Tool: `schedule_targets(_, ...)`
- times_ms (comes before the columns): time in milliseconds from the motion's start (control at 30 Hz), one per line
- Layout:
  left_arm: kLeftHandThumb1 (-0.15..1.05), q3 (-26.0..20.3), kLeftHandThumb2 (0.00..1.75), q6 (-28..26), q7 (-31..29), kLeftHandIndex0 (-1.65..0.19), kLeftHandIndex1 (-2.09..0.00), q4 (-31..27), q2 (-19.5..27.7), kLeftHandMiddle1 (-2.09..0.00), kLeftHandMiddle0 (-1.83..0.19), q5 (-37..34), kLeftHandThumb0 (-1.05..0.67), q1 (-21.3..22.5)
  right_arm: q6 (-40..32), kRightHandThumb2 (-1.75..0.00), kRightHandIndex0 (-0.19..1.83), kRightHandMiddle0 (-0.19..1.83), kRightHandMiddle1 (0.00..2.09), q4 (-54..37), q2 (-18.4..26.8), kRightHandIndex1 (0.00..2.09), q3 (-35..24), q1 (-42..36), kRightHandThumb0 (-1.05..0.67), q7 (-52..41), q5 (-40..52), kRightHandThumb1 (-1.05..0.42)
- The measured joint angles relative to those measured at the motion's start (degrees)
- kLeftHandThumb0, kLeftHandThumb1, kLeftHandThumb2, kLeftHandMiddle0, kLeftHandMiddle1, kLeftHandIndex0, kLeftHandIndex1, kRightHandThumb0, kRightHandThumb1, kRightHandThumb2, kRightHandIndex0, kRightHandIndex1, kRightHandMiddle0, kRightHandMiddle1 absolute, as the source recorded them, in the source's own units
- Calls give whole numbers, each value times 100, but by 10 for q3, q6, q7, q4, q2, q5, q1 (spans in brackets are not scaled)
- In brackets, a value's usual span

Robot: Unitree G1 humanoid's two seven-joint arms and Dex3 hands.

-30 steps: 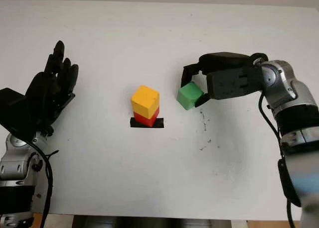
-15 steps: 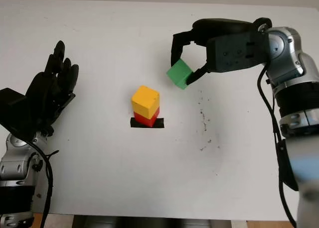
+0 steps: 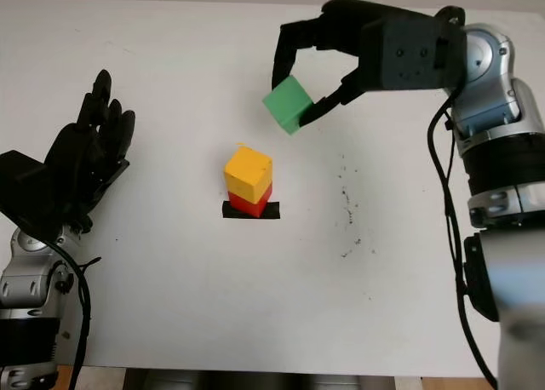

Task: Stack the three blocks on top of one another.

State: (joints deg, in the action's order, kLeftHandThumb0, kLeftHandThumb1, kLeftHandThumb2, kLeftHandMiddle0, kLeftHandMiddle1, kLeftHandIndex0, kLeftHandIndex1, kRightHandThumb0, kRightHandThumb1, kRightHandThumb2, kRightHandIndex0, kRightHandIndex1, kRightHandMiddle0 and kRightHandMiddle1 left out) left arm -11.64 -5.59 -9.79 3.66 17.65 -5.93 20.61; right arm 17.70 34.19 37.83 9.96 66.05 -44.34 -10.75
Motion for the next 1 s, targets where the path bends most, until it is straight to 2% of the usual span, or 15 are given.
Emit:
schedule_targets(267,105,0,47,0,0,19,-5,0,0,-3,19,0,-72,0,-138,-6,25,39,163,-57,-17,4,-36,0,-44,-44,79,-92)
schedule_targets(400,105,0,47,0,0,19,-5,0,0,-4,19,0,-71,0,-184,-6,24,39,166,-62,-22,4,-44,0,-45,-63,109,-93)
schedule_targets(833,105,0,48,2,0,19,-5,0,0,-2,19,0,-72,0,-241,-6,17,31,177,-64,-46,1,-46,0,-42,-116,142,-96)
schedule_targets(1000,105,0,48,1,1,19,-5,0,0,-2,19,0,-71,0,-221,-5,19,33,172,-40,-55,2,-37,0,-46,-141,141,-96)
